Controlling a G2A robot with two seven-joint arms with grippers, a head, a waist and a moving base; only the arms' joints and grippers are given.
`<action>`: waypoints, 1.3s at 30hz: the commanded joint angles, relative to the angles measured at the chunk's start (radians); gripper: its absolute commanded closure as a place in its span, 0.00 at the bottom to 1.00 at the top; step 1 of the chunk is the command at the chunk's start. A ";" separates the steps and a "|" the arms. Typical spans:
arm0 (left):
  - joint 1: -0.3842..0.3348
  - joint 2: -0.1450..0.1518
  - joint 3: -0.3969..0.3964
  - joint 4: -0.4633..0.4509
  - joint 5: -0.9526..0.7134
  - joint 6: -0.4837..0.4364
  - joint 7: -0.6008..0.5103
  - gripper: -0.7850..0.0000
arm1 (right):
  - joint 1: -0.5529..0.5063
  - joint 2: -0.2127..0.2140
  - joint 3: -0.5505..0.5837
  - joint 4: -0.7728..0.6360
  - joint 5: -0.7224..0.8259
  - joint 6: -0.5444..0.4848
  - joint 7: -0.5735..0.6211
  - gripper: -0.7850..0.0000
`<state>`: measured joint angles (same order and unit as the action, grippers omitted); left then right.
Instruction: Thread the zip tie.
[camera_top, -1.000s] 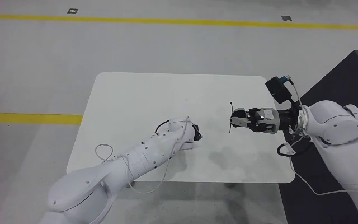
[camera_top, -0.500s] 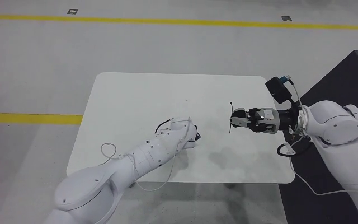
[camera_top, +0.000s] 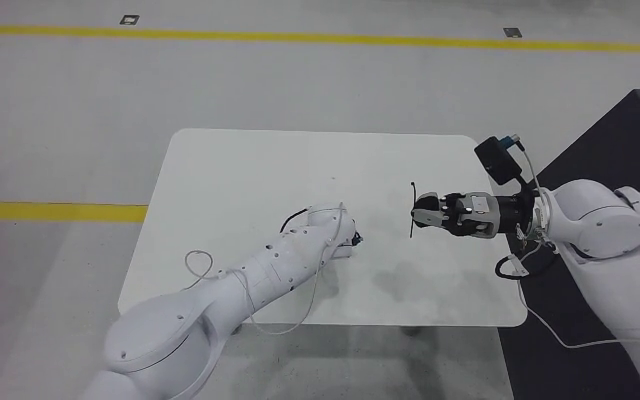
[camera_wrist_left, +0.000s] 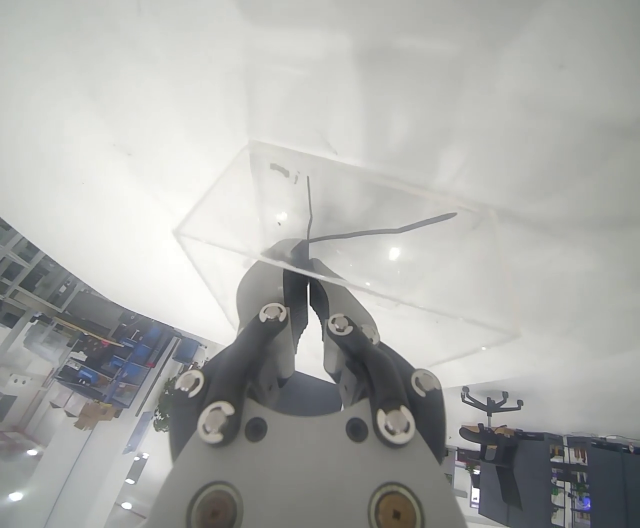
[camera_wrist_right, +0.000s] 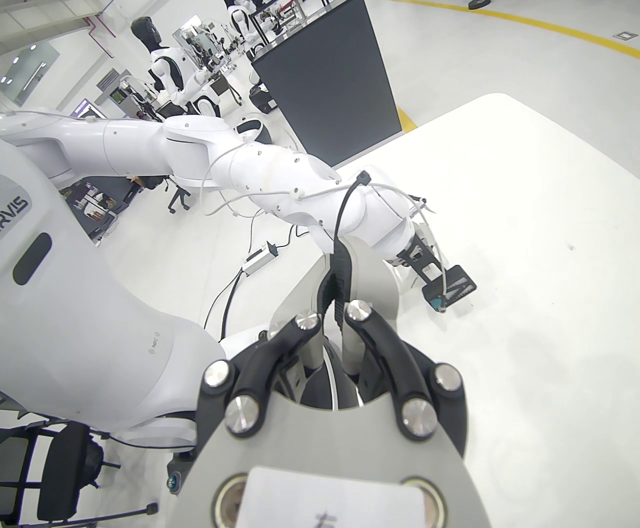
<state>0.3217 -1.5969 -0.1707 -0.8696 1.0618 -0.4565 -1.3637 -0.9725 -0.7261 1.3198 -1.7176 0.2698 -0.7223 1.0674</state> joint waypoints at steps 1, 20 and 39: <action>-0.008 0.006 -0.011 -0.031 -0.019 0.001 -0.001 1.00 | 0.000 0.000 0.000 0.000 0.000 0.000 0.000 1.00; 0.203 0.267 -0.363 -0.610 0.104 0.216 -0.063 1.00 | 0.000 0.000 0.000 0.000 0.000 0.000 0.000 1.00; 0.248 0.316 -0.552 -0.694 -0.198 0.158 -0.158 1.00 | -0.051 0.015 0.163 -0.012 -0.345 -0.136 -0.131 1.00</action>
<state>0.5617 -1.2930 -0.6950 -1.5417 0.9553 -0.3059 -1.5123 -1.0078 -0.7140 1.4435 -1.7244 0.0040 -0.8169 0.9587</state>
